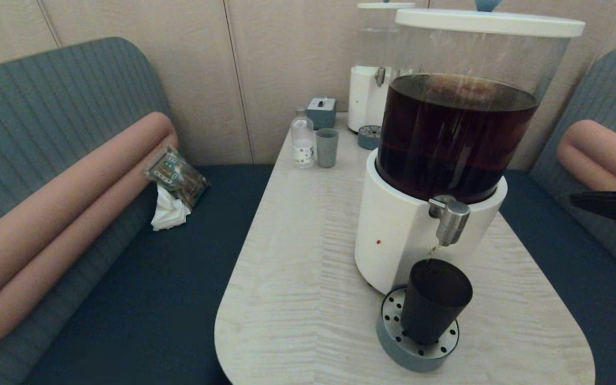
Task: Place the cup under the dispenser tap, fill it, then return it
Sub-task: Turn off the faucet
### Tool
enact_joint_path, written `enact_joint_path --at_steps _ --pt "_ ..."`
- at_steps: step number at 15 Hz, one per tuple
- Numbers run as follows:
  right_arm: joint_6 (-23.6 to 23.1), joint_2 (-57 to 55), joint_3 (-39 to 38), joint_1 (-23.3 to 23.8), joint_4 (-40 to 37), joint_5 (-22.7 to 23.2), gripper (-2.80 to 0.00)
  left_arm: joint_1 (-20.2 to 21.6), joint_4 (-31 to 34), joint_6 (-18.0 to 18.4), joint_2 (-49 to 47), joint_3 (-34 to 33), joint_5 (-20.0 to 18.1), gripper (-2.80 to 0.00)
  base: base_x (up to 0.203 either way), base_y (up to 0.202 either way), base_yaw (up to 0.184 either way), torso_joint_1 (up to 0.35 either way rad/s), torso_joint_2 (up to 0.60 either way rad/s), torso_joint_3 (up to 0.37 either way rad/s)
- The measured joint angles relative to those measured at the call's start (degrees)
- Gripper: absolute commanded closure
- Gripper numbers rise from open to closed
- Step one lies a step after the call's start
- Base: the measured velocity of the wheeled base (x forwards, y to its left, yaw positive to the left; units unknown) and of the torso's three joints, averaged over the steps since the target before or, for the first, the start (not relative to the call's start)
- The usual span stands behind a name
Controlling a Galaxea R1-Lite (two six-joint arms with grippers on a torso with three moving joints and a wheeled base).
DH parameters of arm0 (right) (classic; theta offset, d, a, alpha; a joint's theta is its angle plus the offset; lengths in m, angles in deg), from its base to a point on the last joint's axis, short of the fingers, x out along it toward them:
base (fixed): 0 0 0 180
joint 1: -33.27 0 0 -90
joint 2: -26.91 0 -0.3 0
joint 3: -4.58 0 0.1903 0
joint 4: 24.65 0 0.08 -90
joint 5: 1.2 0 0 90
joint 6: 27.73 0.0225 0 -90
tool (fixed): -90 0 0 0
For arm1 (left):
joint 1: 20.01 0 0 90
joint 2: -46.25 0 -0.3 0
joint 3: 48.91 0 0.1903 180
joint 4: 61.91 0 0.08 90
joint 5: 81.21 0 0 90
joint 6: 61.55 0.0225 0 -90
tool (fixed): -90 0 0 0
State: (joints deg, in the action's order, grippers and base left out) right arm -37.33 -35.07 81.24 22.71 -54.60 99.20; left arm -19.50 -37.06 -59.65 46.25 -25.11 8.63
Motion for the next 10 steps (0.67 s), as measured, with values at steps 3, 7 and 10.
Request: enact_joint_path --at_steps 3,7,10 --pt "0.5 7.5 -4.6 6.7 0.2 -2.3 0.00 0.0 0.0 0.0 0.0 0.0 0.0 0.00 0.000 0.000 0.000 0.000 0.00 0.000" --pt "2.1 18.8 -6.8 12.1 -1.4 -4.5 0.00 0.0 0.0 0.0 0.0 0.0 0.0 0.00 0.000 0.000 0.000 0.000 0.00 0.000" --pt "2.7 27.9 -7.1 13.2 -6.4 -8.7 0.00 0.0 0.0 0.0 0.0 0.0 0.0 0.00 0.000 0.000 0.000 0.000 0.00 0.000"
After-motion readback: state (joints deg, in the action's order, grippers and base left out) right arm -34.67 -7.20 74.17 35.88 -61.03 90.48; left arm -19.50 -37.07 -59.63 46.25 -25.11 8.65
